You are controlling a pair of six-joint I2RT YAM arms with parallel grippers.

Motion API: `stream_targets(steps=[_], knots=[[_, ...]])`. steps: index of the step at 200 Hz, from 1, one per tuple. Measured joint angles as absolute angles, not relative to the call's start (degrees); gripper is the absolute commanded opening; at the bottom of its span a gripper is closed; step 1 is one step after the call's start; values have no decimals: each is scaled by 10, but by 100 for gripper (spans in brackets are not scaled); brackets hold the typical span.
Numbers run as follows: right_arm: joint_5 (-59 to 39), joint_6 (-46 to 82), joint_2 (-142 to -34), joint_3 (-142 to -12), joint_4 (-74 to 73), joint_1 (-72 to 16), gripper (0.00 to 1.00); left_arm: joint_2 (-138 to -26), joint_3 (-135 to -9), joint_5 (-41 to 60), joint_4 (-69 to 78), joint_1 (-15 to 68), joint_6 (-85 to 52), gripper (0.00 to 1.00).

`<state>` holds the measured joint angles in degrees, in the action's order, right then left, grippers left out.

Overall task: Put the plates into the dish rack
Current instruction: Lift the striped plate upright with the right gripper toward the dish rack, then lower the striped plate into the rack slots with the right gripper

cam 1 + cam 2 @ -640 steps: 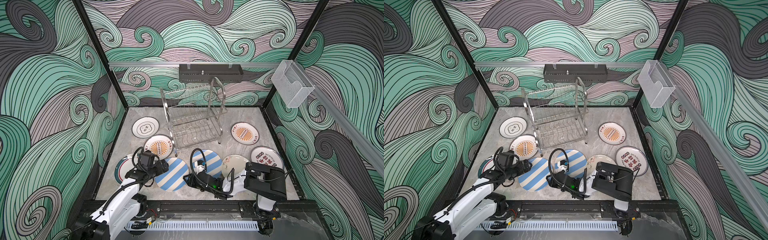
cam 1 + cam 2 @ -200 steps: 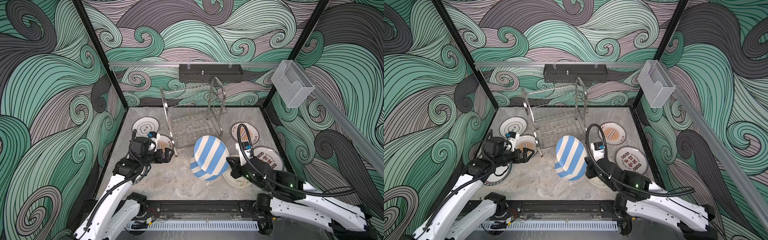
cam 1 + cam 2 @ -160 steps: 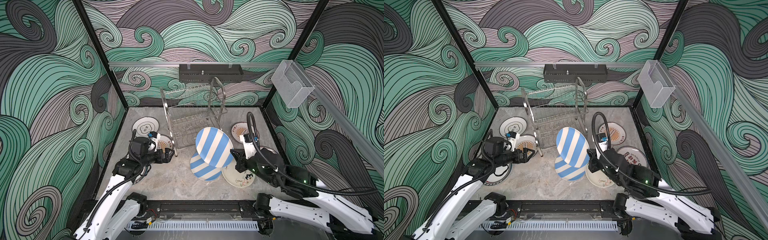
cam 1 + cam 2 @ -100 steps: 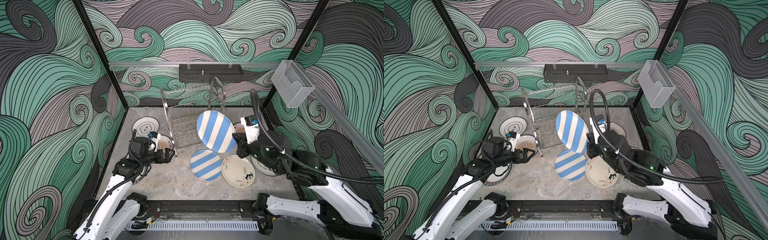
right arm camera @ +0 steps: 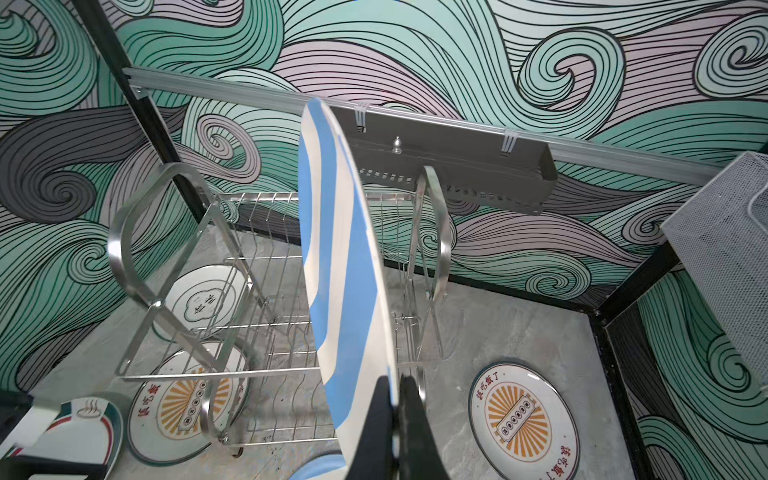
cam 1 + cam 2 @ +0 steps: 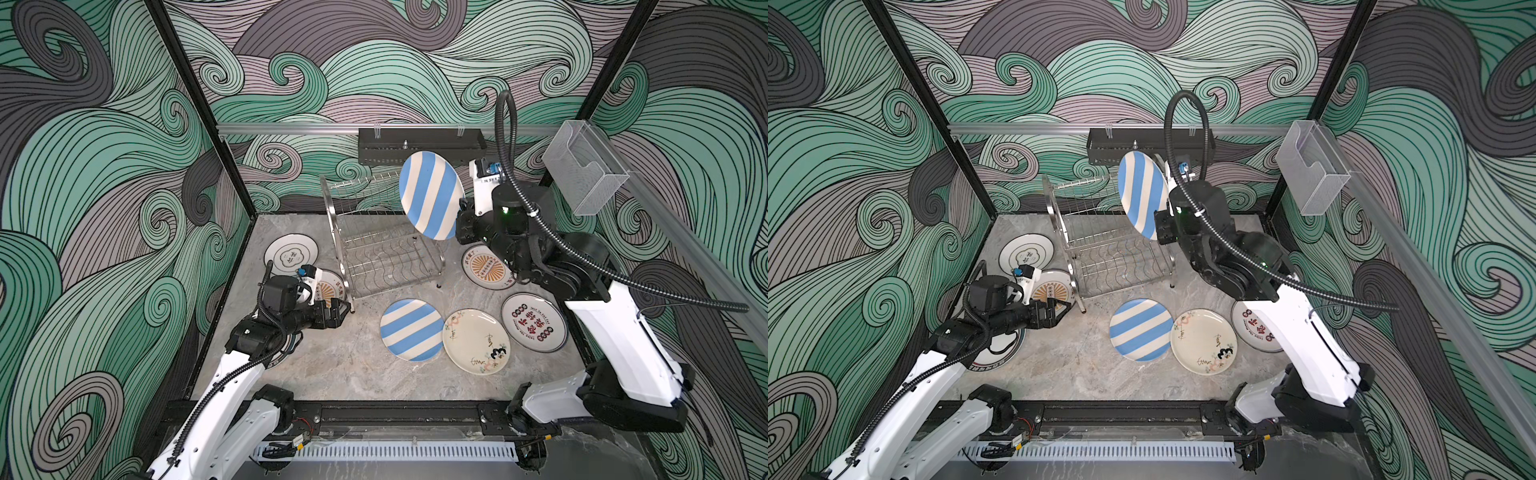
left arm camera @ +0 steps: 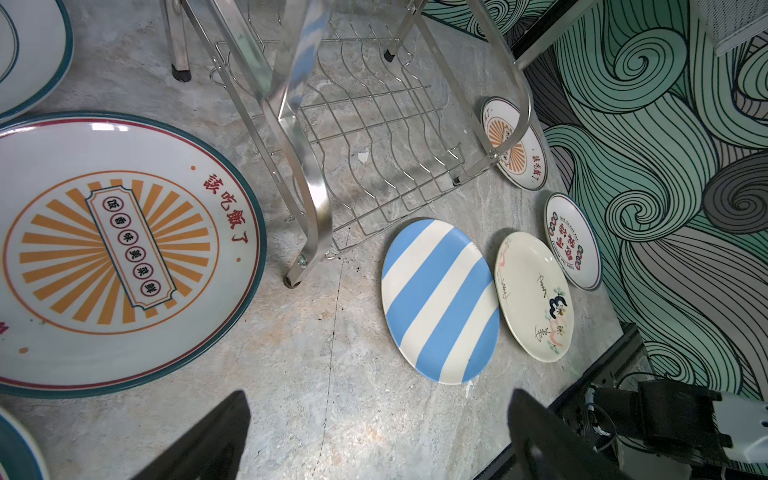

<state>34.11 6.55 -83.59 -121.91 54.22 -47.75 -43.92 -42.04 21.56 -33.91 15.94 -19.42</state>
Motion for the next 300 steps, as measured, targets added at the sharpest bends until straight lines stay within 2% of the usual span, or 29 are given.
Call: stream_targets(steps=[99, 153, 300], knots=[[363, -17, -981, -1355, 530, -432, 0, -438, -420, 209, -339, 159, -192, 99], [377, -30, -998, -1359, 517, -399, 0, -438, -420, 201, -339, 159, -190, 99], [432, -8, -1025, -1334, 453, -399, 0, -449, -418, 199, -339, 159, -190, 99]])
